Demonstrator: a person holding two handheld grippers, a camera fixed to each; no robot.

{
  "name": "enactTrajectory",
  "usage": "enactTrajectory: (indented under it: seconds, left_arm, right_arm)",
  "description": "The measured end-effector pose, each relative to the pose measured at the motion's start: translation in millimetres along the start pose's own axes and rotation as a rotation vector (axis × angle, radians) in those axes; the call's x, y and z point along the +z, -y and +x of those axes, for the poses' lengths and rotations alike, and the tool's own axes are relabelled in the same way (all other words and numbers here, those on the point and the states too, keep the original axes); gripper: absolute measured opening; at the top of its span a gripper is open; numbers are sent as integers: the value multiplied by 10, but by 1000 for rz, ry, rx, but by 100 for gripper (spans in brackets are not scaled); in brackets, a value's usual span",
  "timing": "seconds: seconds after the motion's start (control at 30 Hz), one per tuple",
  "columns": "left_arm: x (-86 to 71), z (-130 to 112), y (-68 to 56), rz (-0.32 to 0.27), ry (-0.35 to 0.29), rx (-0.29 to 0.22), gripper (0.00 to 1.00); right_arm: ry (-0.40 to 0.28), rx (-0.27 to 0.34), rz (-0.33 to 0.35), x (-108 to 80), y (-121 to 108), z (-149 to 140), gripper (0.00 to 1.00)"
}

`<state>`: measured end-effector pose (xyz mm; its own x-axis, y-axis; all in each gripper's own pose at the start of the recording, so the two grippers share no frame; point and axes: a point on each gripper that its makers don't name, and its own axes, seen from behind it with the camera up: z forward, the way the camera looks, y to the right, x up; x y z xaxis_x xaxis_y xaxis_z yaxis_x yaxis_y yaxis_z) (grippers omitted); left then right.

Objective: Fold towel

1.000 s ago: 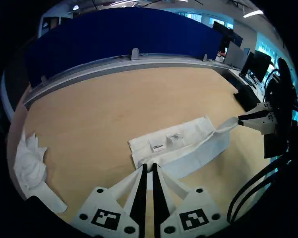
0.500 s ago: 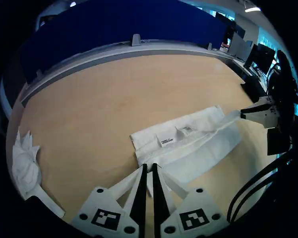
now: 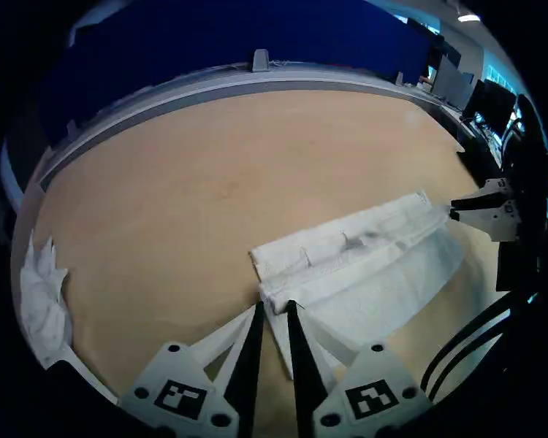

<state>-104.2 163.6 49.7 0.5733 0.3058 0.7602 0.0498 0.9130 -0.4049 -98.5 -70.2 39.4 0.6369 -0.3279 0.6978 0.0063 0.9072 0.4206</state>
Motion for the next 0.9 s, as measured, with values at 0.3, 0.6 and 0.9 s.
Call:
enactTrajectory:
  seconds: [0.3,0.6,0.9]
  left_arm:
    - [77,127,101,22,-3,-3,37]
    - [136,273,250,56,-8,-14,70]
    - [58,318,355,81,-31,-18,93]
  right_arm:
    - [-1,-37,-45,101,-94,94,33]
    - [-16,-39,-79,142,-197,206,58]
    - [-58,-17,-122,34,-352,293,89]
